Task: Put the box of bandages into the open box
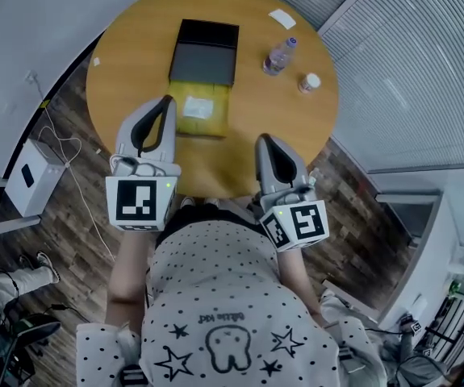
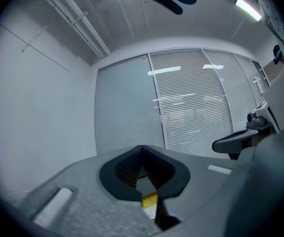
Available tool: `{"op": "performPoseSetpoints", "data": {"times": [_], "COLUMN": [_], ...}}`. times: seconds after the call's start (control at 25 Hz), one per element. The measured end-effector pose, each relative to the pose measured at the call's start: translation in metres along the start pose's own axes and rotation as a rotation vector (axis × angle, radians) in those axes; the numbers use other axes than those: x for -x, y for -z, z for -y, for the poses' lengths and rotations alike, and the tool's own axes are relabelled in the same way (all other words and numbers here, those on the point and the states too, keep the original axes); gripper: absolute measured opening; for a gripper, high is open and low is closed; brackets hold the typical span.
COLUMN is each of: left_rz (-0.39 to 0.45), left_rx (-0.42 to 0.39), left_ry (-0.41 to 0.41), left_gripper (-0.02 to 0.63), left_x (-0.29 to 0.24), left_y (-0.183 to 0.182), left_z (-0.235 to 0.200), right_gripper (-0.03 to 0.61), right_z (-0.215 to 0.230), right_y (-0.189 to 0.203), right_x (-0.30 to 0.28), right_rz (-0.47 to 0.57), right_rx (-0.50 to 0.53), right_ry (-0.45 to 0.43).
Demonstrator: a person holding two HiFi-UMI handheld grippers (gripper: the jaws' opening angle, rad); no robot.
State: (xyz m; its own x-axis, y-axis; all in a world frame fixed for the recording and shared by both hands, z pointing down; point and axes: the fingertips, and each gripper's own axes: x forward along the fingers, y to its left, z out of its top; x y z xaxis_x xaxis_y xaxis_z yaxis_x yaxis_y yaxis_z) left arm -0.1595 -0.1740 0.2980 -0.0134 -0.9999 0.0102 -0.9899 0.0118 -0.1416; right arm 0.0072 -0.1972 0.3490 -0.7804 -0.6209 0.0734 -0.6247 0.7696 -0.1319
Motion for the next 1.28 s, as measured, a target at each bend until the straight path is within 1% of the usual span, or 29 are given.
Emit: {"op": "performPoseSetpoints", "data": {"times": [0.08,0.32,0.52,0.76,0.84,1.0,1.28], "left_rz": [0.016,0.015,-0.008,-0.002,-0.006,-0.021,-0.035], "left_rx": [0.012,0.052,0.048,0.046,0.059,0.074,0.114], "left_ry": [-0.014,-0.046,-0.075,-0.096,-0.093,-0.057,-0.060], "left_gripper": [0.009,0.009,0.009,0.009,0.009,0.009,0.009], "left_x": [0.011,0.042,0.061,0.077,0.080,0.083,0.084], "left_y": [-0.003,0.000,0.011,0.017,0.020,0.026,0.037], "left_z": [0.002,-0.005,-0.004,0.002,0.007,0.022,0.033], "right_gripper": [0.005,0.005,0.005,0.005,0.005,0.005,0.004], "right_z": [0.002,-0.006,-0.004,0.003,0.004,0.005,-0.002], "right_y": [0.000,-0.007,-0.003,-0.006,-0.006,-0.002,0.003], "right_x": [0.002,0.004,0.017,0.028,0.031,0.034,0.033], "right_rz": [0.007,0.011,0.003,0.016,0.019,0.011,0.005], "right_rx": [0.003,0.020,0.039,0.054,0.059,0.060,0.061], "right_ry": [-0.003,-0.011,-0.027,-0.020,-0.022,-0.026,-0.056]}}
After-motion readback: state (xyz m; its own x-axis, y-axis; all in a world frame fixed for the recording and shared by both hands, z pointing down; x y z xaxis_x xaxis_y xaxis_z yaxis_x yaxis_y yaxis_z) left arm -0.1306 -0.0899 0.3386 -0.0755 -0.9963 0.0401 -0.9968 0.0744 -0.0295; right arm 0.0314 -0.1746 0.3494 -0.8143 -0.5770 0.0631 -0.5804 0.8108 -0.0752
